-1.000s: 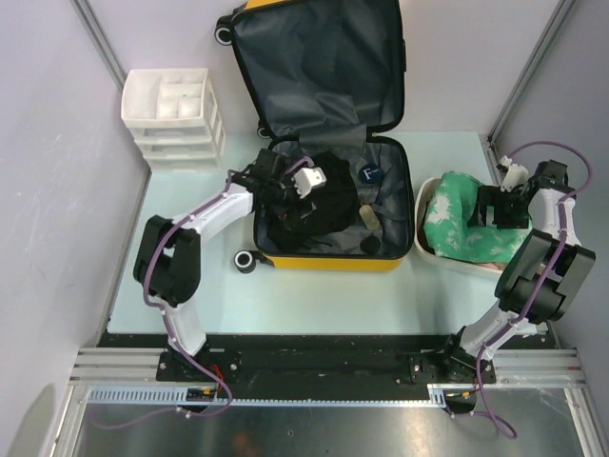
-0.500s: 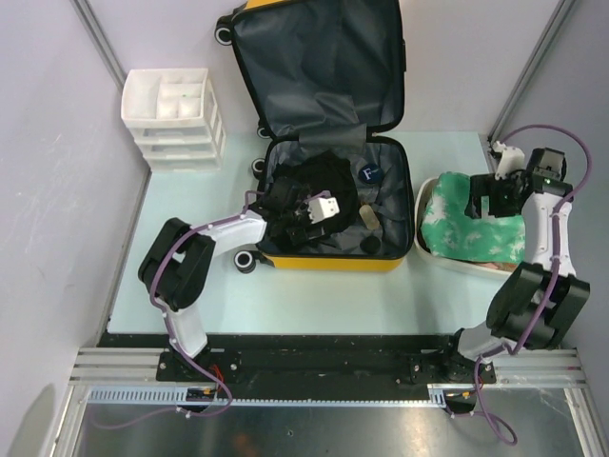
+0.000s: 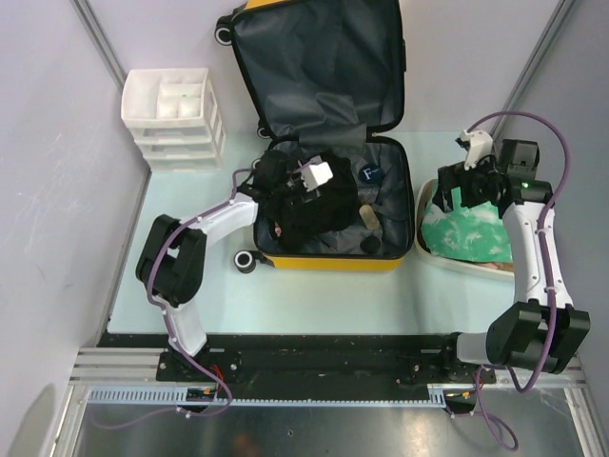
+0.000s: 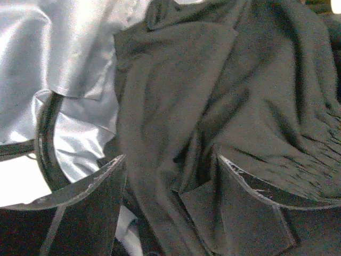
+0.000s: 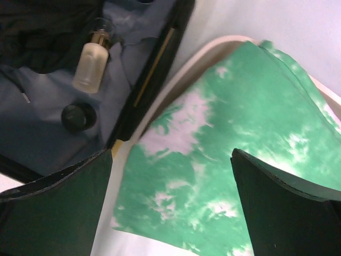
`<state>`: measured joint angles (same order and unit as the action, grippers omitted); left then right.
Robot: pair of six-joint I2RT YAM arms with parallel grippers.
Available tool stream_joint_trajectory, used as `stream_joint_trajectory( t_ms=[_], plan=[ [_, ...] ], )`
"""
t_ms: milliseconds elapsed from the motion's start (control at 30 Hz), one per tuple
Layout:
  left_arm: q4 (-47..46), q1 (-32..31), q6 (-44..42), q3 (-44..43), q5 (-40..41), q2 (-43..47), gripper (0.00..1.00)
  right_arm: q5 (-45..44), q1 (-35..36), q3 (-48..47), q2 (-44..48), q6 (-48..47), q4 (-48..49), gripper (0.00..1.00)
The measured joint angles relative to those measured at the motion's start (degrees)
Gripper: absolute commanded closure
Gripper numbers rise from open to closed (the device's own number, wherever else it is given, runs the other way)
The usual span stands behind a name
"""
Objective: Open, take out, and arrange the luggage
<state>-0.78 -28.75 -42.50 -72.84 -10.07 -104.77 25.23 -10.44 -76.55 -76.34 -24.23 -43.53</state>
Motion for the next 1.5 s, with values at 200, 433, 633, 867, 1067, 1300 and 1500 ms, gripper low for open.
stream_joint_trajectory(
  t_ms=[200, 433, 633, 867, 1067, 1300, 1500],
  plan=[
    [0.31, 2.08, 0.96, -1.79, -4.87, 0.00, 0.07, 1.68, 5.95, 0.00, -0.04, 0.02, 1.44, 0.00],
    [8.04, 3.08, 1.95, -2.60, -11.80, 0.22, 0.00, 2.21, 11.91, 0.00, -0.74, 0.00, 3.50, 0.00],
    [12.96, 3.06, 1.99, -1.49, -13.92, 0.70, 0.00, 2.32, 13.29, 0.00, -2.80, 0.28, 4.59, 0.00],
    [14.51, 2.54, 2.56, -2.56, -14.80, -3.56, 0.00, 2.29, 14.86, 0.00, -3.96, 1.09, 5.97, 0.00],
    [16.68, 1.68, 1.97, -4.59, -14.25, -6.14, 0.00, 2.60, 16.06, 0.00, -4.22, 1.77, 6.75, 0.00],
    [19.78, 0.48, 0.92, -5.51, -11.26, -6.69, 0.52, 2.69, 16.94, 0.00, -4.79, 2.38, 7.89, 0.00],
    [22.18, 0.94, 2.10, -8.79, -13.07, -6.58, 0.85, 2.45, 20.41, 0.00, -5.75, 1.60, 10.05, 0.00]
  ],
)
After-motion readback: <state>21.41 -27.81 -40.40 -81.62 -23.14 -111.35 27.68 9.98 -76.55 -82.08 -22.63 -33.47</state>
